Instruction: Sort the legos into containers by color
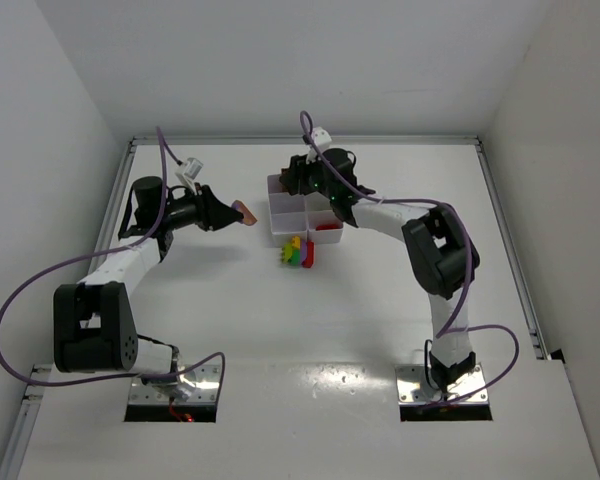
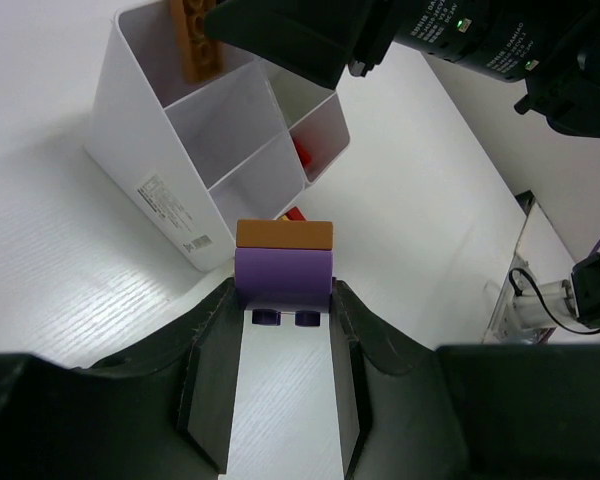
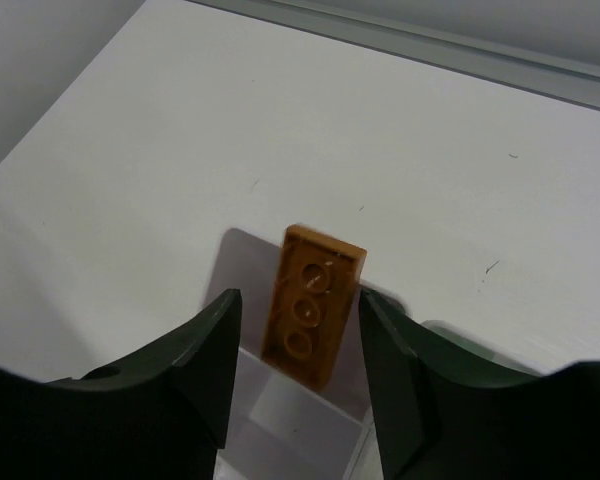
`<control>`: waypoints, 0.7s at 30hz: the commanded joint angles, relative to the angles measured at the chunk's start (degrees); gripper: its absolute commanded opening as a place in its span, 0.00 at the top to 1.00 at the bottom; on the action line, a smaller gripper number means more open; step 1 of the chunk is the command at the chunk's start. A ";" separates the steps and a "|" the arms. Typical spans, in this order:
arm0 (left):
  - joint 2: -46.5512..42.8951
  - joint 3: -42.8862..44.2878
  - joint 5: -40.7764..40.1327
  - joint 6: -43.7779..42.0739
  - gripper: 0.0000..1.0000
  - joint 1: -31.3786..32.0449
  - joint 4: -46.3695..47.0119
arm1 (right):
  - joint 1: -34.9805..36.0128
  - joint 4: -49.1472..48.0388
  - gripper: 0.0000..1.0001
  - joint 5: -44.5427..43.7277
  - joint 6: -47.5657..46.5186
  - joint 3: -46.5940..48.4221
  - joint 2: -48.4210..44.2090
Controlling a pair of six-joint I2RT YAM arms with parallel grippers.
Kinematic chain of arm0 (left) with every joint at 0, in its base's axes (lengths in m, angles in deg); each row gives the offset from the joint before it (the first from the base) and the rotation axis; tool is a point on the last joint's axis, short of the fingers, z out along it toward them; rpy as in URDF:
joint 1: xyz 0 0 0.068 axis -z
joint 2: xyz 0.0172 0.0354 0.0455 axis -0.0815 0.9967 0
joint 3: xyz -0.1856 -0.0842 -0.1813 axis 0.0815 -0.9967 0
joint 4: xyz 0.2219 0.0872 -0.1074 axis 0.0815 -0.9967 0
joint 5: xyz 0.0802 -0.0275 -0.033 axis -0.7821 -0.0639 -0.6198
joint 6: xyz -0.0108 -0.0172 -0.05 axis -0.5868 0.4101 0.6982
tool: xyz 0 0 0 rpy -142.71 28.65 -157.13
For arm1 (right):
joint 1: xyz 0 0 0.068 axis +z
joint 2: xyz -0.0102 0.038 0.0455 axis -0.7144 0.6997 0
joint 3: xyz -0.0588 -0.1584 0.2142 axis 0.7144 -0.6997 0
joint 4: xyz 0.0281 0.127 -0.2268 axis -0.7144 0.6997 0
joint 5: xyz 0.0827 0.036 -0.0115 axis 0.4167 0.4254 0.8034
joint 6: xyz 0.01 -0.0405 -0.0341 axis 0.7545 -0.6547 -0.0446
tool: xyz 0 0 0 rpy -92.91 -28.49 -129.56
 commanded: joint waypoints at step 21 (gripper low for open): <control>4.74 2.36 15.49 2.47 0.91 0.97 7.30 | -5.72 10.62 0.33 58.45 4.75 -0.28 -10.53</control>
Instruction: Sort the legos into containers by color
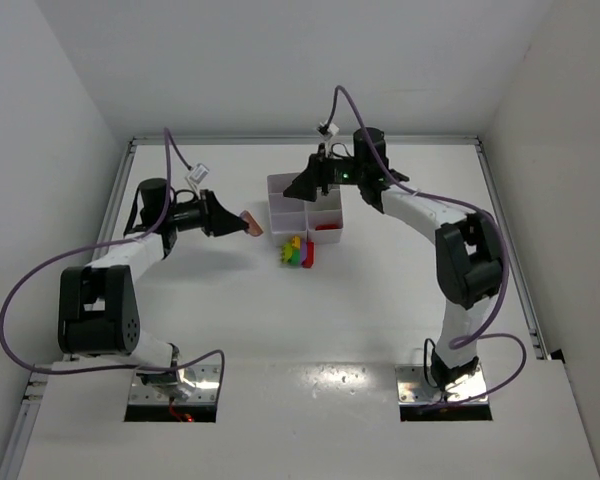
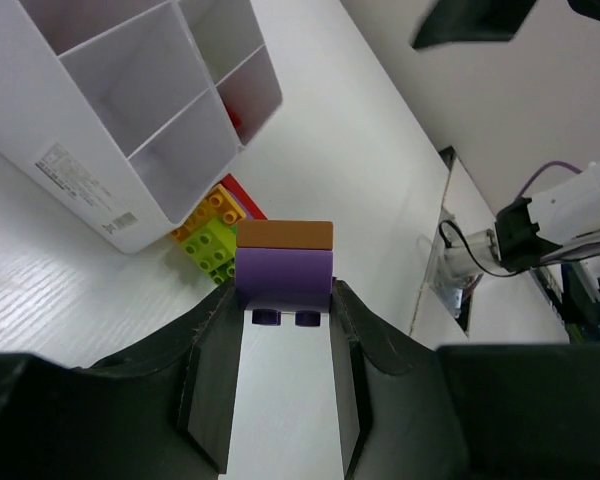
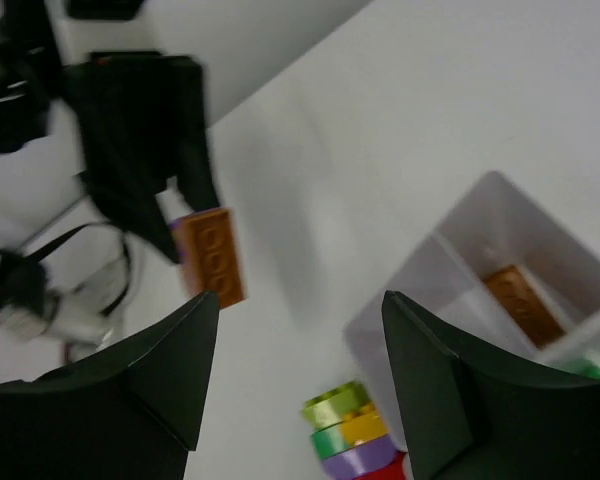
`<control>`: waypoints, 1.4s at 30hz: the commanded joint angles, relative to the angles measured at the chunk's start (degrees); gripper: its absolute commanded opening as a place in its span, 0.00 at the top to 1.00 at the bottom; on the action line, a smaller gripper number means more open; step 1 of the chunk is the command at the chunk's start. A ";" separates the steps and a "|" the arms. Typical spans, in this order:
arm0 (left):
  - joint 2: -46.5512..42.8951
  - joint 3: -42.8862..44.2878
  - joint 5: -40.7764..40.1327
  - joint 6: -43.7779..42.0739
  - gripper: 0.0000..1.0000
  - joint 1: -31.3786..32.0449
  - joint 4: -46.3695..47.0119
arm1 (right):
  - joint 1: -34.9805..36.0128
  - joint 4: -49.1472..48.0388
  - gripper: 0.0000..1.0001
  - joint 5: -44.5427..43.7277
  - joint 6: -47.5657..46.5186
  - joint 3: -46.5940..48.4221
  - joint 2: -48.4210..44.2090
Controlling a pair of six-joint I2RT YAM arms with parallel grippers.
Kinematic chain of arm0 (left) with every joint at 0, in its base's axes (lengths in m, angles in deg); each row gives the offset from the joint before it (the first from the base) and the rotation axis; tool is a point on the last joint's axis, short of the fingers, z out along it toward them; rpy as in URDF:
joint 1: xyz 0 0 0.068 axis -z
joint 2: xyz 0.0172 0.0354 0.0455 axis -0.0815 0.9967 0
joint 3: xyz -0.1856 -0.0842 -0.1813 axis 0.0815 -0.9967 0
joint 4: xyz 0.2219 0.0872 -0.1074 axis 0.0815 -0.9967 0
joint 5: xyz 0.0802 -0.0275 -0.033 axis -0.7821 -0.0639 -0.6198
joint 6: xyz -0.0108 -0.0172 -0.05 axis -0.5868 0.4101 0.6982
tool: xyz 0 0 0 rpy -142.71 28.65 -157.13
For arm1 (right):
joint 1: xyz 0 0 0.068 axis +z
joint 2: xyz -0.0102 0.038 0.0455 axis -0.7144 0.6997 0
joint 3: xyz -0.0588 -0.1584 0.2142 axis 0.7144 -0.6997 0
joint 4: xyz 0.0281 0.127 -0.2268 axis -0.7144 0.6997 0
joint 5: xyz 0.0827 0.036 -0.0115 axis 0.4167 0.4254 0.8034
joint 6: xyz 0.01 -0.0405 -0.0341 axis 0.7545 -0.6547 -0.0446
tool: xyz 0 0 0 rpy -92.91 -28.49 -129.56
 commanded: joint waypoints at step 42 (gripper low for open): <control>3.91 8.08 9.07 -2.94 0.91 8.94 -0.35 | 2.99 -6.62 0.92 24.96 12.48 4.27 5.16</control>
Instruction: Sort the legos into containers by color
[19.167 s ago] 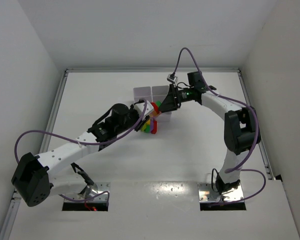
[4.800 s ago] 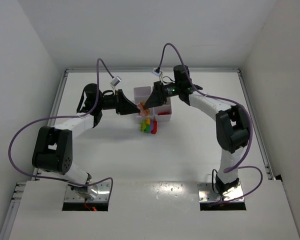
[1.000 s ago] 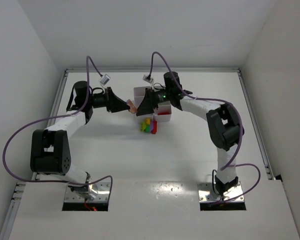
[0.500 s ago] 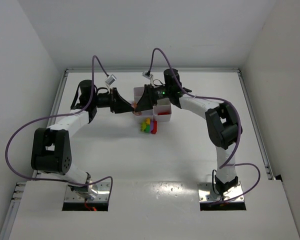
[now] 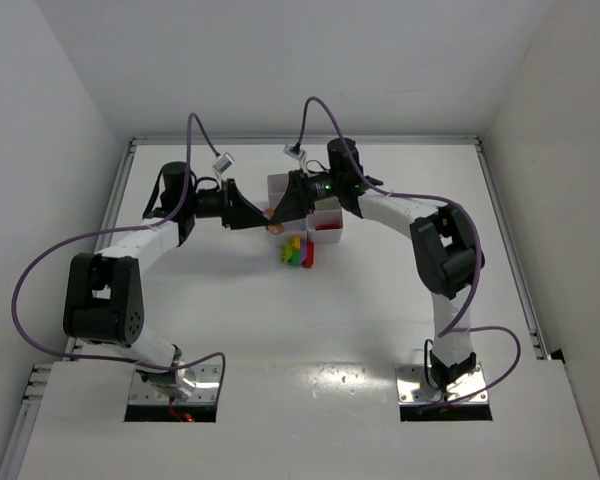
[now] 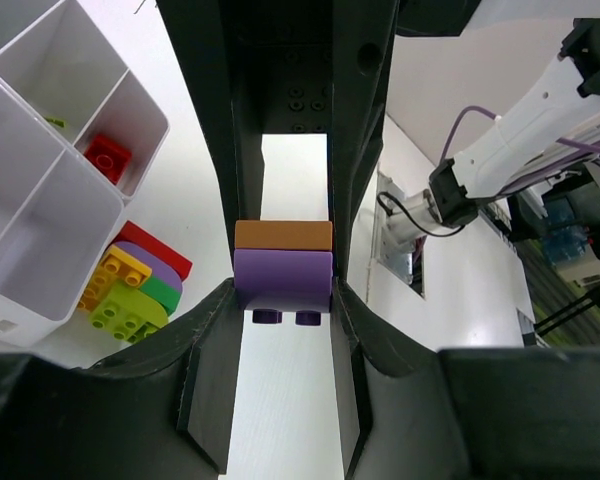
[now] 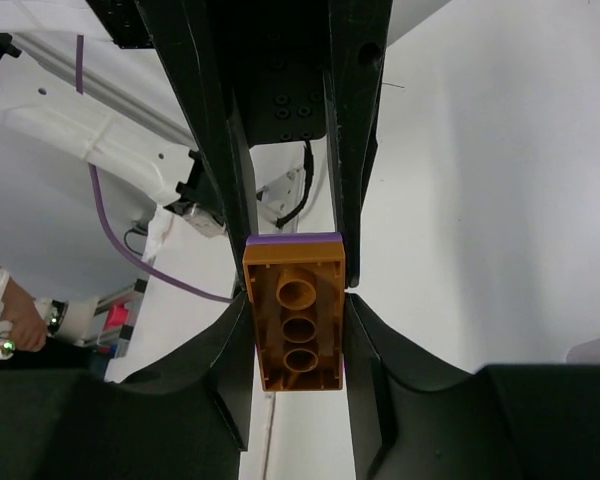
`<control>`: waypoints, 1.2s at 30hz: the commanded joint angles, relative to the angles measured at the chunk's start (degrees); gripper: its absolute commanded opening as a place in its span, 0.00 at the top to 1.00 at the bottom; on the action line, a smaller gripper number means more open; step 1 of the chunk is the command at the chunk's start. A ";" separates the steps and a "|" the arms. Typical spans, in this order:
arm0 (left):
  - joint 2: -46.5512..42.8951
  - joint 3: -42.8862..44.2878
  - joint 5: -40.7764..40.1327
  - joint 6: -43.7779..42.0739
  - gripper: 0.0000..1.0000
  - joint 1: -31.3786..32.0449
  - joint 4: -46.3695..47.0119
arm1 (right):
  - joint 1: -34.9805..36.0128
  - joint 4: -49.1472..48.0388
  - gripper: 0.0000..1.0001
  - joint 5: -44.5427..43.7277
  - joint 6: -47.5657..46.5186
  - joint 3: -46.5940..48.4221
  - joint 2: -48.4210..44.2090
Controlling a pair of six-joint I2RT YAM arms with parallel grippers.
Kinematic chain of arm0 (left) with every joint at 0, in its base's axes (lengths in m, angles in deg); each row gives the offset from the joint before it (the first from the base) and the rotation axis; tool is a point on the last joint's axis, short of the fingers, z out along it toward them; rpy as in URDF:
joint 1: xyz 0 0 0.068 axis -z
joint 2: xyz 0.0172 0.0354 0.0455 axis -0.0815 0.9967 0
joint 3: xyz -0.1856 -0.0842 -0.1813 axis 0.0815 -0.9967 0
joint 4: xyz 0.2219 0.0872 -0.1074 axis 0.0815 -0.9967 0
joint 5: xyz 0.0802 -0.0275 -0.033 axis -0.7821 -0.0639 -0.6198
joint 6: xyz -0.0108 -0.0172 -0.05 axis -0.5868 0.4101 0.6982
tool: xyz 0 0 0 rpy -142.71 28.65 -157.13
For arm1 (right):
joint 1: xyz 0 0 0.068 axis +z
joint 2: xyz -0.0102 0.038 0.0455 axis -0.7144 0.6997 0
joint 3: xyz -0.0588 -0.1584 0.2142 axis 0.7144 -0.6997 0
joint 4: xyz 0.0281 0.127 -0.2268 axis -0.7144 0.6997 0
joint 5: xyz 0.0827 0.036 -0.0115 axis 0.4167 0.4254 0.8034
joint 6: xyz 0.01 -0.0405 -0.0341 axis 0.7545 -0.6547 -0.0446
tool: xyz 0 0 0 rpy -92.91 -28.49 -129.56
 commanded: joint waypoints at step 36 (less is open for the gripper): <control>-7.85 -0.78 -27.63 -2.89 0.98 -5.87 -9.44 | 2.38 -8.30 1.00 -69.91 -12.15 -2.34 -3.99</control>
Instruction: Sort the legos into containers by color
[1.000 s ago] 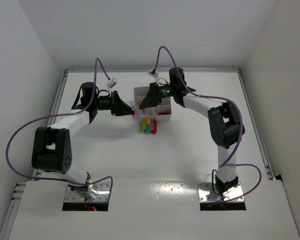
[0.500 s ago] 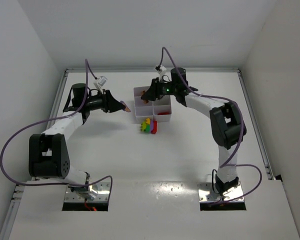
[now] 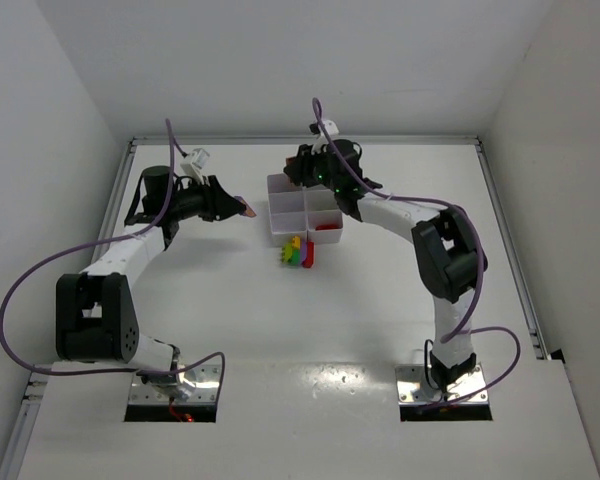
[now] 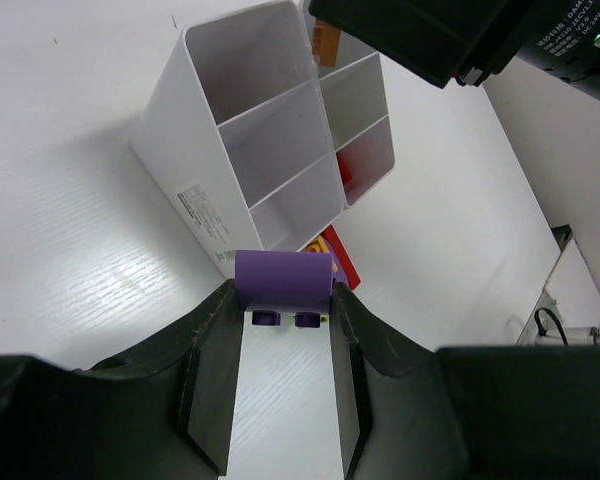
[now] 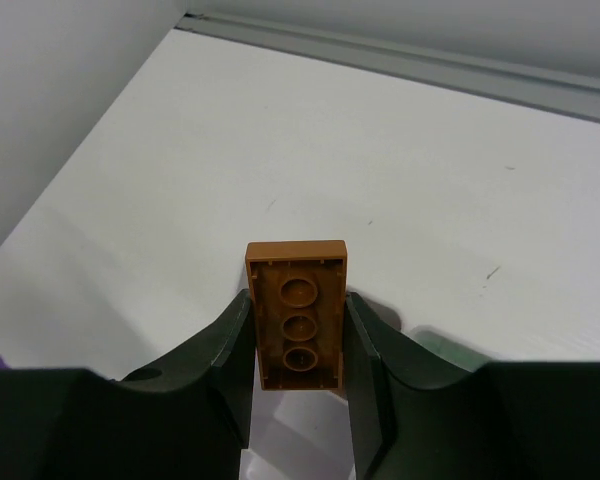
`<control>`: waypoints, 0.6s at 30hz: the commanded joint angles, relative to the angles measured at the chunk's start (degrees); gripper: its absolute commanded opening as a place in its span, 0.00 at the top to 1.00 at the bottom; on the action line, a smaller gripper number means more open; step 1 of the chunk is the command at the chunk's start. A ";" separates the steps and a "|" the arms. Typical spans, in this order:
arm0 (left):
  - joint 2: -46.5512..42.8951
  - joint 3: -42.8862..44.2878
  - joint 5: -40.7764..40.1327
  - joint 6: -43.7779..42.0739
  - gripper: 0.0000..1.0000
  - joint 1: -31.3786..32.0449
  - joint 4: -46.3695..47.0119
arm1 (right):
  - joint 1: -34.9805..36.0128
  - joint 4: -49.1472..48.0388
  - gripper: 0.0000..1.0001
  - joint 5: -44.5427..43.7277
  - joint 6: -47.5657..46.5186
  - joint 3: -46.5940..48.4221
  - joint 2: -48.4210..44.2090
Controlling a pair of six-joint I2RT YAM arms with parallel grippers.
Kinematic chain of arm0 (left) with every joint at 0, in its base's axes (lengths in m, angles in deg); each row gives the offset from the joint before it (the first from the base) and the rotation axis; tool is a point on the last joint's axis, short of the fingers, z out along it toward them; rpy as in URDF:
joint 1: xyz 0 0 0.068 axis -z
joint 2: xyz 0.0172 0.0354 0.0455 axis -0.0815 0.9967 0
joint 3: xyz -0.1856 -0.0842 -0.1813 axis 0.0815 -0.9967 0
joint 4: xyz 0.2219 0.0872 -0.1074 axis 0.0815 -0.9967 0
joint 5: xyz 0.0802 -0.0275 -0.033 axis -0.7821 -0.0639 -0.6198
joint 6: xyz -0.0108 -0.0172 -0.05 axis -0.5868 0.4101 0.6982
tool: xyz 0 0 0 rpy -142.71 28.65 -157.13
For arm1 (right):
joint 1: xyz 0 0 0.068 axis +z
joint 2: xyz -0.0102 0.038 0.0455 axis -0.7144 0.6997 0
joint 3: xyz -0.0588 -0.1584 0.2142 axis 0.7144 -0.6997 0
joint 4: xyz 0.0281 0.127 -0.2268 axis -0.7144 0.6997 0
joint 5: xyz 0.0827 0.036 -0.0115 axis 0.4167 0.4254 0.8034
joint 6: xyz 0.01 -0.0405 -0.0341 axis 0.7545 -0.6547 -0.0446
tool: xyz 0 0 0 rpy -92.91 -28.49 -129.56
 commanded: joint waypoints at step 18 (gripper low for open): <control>-1.64 1.25 0.30 -1.67 0.99 -0.32 1.14 | 2.91 -8.91 1.00 -9.65 -4.01 -1.15 2.72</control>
